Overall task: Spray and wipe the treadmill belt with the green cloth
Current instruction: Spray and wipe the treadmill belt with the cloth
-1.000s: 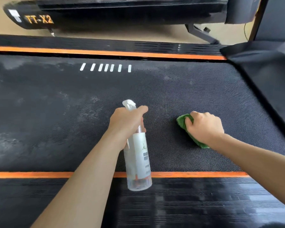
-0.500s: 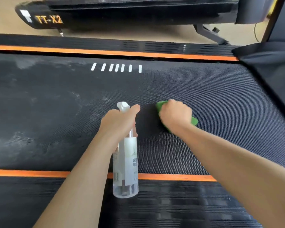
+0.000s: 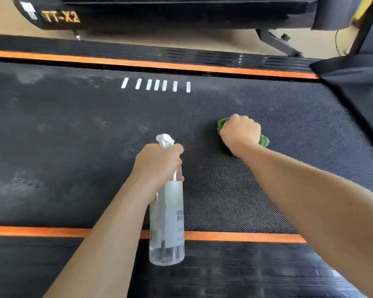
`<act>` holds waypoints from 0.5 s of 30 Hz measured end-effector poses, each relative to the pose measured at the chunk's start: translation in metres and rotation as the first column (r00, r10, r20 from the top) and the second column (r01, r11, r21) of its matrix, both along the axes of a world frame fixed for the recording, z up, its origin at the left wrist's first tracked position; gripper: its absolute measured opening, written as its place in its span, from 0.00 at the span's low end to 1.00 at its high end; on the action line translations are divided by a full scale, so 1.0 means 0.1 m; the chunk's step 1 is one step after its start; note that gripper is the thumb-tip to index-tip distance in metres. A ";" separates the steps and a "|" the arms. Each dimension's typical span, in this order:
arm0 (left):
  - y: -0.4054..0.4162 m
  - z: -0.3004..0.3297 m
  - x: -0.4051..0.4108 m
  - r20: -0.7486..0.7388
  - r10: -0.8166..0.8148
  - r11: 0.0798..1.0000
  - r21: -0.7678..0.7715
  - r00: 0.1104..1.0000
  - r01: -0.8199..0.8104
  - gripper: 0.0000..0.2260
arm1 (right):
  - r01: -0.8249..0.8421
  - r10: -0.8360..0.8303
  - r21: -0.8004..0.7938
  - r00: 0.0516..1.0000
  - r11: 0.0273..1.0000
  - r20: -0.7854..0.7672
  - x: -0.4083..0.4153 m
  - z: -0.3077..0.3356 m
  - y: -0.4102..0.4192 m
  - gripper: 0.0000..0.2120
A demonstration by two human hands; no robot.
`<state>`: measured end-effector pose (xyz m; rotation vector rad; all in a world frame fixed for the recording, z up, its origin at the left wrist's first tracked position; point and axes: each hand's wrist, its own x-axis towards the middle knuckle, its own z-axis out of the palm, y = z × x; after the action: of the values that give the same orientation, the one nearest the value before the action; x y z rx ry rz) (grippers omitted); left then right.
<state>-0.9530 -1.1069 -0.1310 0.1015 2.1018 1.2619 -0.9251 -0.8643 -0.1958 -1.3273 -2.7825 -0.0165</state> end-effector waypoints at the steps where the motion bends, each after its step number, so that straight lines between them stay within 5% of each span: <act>1: 0.02 0.01 0.00 0.006 -0.012 1.000 0.002 1.000 0.012 0.12 | -0.035 0.034 -0.022 0.999 0.999 -0.026 -0.01 0.01 -0.18 0.13; 7: 0.05 0.09 0.03 -0.004 -0.043 0.999 -0.009 0.999 0.043 0.11 | -0.587 0.600 -0.180 0.800 0.789 0.023 0.42 0.07 -1.33 0.09; 15: 0.04 0.07 0.04 -0.025 0.003 1.000 -0.022 1.000 -0.004 0.11 | -0.435 0.441 -0.098 0.896 0.895 0.055 -0.43 -0.03 -0.97 0.03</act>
<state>-0.9493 -1.1026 -0.1242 0.1045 2.1374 1.2455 -0.9683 -0.9617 -0.1990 -0.6895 -3.1102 0.0725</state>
